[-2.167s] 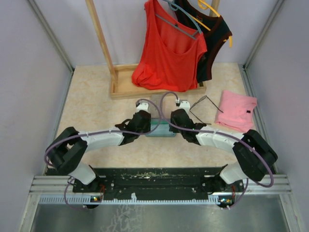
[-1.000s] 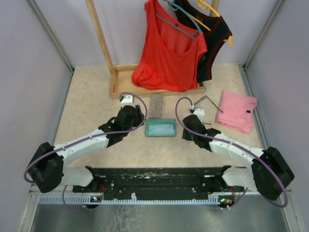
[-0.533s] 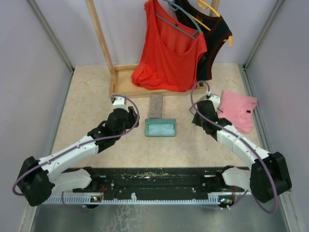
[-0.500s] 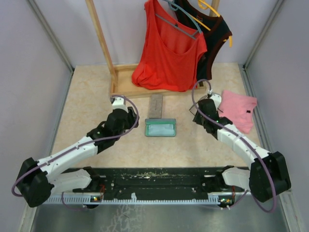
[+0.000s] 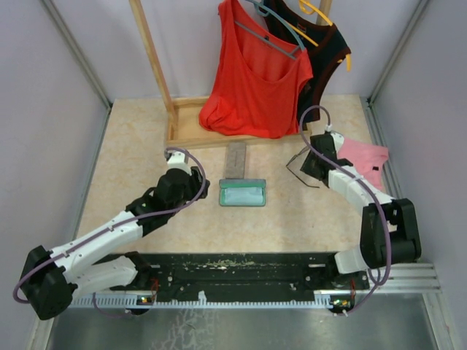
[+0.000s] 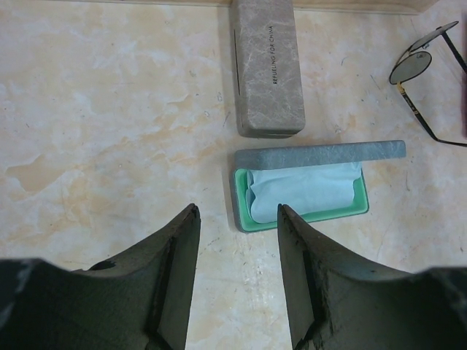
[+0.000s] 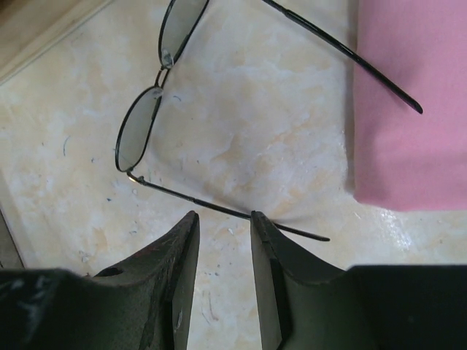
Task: Organize the sunglasses
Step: Place the glasses cleaning cloth in the sunglasses case, then adjust the sunglasses at the center of the board.
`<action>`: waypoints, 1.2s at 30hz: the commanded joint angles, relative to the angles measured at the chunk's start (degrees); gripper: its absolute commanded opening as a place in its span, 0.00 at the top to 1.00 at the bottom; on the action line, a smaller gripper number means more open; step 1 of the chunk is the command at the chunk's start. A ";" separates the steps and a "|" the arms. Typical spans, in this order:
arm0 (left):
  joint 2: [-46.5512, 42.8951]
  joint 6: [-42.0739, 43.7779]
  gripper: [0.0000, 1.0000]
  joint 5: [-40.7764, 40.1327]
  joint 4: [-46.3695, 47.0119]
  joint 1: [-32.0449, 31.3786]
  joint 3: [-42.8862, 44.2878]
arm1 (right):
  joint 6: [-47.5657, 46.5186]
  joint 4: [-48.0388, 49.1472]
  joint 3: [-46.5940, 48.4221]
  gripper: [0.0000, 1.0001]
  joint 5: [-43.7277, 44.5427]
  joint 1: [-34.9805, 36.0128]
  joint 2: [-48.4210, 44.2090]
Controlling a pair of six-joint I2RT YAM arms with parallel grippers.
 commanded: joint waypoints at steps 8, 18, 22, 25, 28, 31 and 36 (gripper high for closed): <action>-0.45 -0.12 0.47 2.37 0.37 0.23 -0.39 | -2.49 2.17 7.11 0.67 -7.05 -0.42 7.46; -1.22 -0.11 0.47 2.07 0.13 0.22 -0.72 | 4.27 5.28 3.75 0.65 -4.07 -0.47 5.42; -1.44 -0.11 0.47 1.94 -0.11 0.22 -0.67 | 8.66 6.43 1.99 0.65 3.70 -0.48 3.23; -1.91 -0.18 0.47 1.90 -0.44 0.18 -0.54 | 8.46 4.44 3.41 0.64 9.62 -1.65 2.31; -2.18 -0.20 0.47 2.16 -0.40 0.22 -0.71 | 10.05 3.86 5.09 0.64 7.61 -5.58 2.43; -2.21 -0.24 0.47 2.57 -0.38 0.22 -0.68 | 11.33 6.85 4.83 0.63 6.73 -7.48 2.05; -2.39 -0.20 0.47 2.94 -0.64 0.23 -0.63 | 11.56 4.26 10.89 0.63 9.32 -7.91 5.98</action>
